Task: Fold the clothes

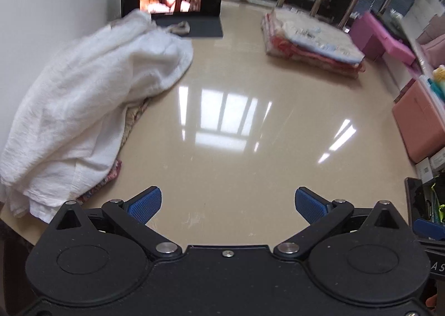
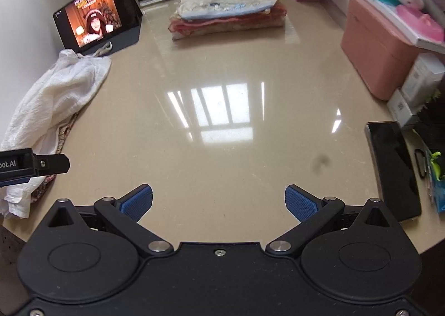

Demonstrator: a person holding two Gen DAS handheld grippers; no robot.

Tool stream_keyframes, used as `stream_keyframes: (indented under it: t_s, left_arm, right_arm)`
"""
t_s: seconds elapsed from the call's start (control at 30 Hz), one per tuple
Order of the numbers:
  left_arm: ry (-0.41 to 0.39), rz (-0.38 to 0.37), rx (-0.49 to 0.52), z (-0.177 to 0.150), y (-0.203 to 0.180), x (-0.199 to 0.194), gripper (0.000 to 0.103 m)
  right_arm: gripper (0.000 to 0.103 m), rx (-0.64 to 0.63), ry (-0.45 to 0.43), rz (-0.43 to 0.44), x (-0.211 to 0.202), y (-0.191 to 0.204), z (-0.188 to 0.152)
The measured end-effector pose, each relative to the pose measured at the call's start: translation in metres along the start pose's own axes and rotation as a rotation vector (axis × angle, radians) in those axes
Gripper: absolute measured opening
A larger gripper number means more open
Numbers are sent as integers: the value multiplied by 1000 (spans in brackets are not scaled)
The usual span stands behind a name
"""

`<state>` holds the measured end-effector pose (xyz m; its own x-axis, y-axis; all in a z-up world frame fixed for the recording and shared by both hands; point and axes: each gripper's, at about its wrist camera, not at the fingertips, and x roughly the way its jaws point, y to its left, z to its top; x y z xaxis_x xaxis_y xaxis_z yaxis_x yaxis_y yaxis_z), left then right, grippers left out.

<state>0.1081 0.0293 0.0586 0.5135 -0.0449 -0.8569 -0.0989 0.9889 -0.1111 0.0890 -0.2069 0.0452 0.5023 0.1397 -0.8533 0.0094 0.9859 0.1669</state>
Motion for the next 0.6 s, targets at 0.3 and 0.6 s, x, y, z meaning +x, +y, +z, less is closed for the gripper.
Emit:
stream_keyframes:
  t_s: [0.3, 0.6]
  left_arm:
    - [-118, 18, 93, -32, -24, -25, 103]
    - [-112, 22, 85, -49, -28, -44, 103]
  right_arm:
    - [103, -16, -134, 7, -31, 7, -30]
    - [103, -57, -215, -5, -52, 17, -46]
